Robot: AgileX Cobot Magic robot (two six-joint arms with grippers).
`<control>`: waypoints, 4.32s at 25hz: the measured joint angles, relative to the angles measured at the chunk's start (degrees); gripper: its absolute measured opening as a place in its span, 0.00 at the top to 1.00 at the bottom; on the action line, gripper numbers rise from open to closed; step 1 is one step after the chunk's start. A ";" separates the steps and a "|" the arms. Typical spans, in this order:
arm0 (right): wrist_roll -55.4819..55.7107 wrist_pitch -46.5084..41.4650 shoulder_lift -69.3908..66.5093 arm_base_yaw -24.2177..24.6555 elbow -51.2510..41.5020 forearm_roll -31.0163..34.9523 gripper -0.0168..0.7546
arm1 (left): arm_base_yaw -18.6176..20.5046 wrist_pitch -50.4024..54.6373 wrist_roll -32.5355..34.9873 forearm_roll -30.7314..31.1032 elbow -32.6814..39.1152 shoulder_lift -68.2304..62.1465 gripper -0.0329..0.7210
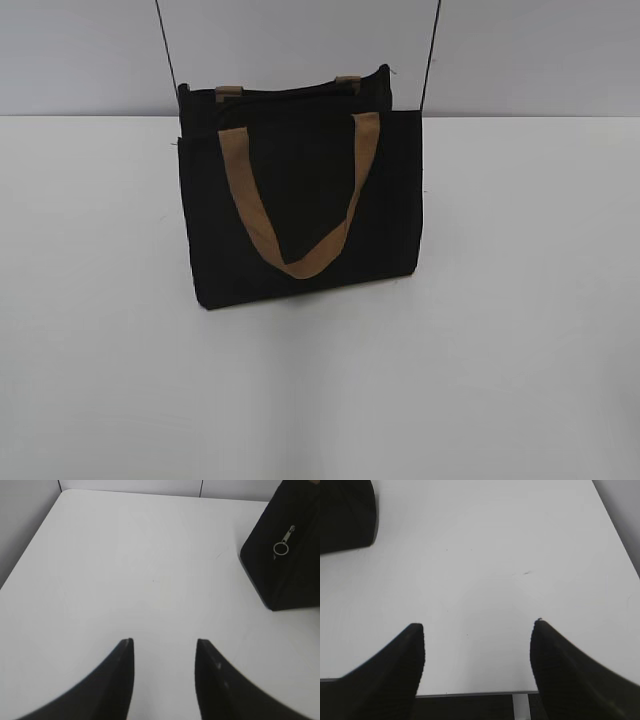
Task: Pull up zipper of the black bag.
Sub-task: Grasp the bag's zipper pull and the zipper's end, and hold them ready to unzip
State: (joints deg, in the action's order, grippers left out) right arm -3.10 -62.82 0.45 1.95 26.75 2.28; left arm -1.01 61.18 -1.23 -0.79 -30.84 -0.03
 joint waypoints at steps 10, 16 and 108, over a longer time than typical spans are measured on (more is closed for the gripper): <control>0.00 0.00 0.00 0.00 0.00 0.00 0.33 | 0.00 0.00 0.00 0.00 0.00 0.00 0.55; 0.00 0.00 0.00 0.00 0.00 0.00 0.33 | 0.00 0.00 0.00 0.00 0.00 0.00 0.55; 0.00 0.00 0.00 0.00 0.00 0.00 0.33 | 2.55 -124.99 -34.38 70.70 -14.92 -119.51 0.46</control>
State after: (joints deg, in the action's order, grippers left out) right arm -3.10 -62.82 0.45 1.95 26.75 2.28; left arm 1.54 -63.81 -35.62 69.91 -45.76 -119.54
